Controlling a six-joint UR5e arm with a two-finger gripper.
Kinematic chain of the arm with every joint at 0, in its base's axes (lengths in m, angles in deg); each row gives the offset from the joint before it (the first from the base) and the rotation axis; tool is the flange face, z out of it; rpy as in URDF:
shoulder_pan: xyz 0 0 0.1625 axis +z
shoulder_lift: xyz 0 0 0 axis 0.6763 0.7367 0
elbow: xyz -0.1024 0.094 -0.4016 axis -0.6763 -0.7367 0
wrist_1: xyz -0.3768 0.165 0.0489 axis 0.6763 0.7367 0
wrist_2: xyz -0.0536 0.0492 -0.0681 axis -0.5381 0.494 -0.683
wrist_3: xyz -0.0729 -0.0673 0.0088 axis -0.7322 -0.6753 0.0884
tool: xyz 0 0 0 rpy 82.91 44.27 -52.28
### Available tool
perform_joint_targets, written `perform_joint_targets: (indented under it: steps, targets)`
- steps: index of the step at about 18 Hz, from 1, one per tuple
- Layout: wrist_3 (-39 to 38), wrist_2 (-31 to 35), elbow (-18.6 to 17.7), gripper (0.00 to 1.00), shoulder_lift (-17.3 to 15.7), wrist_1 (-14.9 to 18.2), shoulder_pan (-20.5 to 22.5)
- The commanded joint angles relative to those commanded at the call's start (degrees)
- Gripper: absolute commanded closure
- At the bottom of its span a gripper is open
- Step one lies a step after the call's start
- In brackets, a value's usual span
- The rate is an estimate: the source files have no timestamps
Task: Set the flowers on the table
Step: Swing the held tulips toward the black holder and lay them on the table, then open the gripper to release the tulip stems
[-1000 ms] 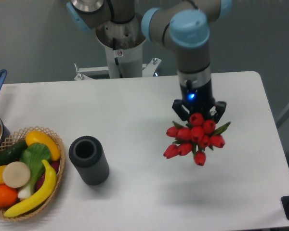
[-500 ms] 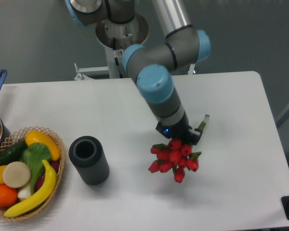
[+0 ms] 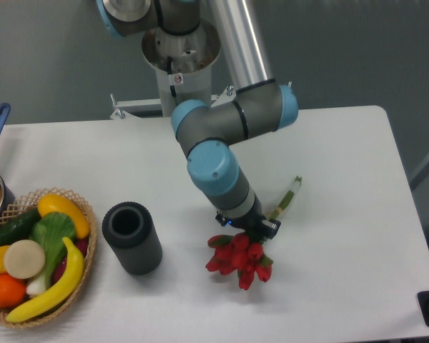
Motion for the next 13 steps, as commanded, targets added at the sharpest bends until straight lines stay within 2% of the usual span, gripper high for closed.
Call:
perform_joint_targets:
  steps: [1,3,4,5,9,13]
  targets:
    - [0.0,0.09,0.09,0.54,0.35,0.0,-0.09]
    - [0.26,0.09,0.09,0.38,0.53,0.0,-0.09]
    - [0.7,0.09,0.18,0.15,0.36,-0.09,-0.09]
    - [0.7,0.17,0.26,0.0,0.1,-0.18,-0.09]
    - [0.44,-2.19,2.1,0.0,-3.24,-0.09,0.61]
    - [0.18,-8.68,3.43,0.0,-8.77,-0.09,4.47]
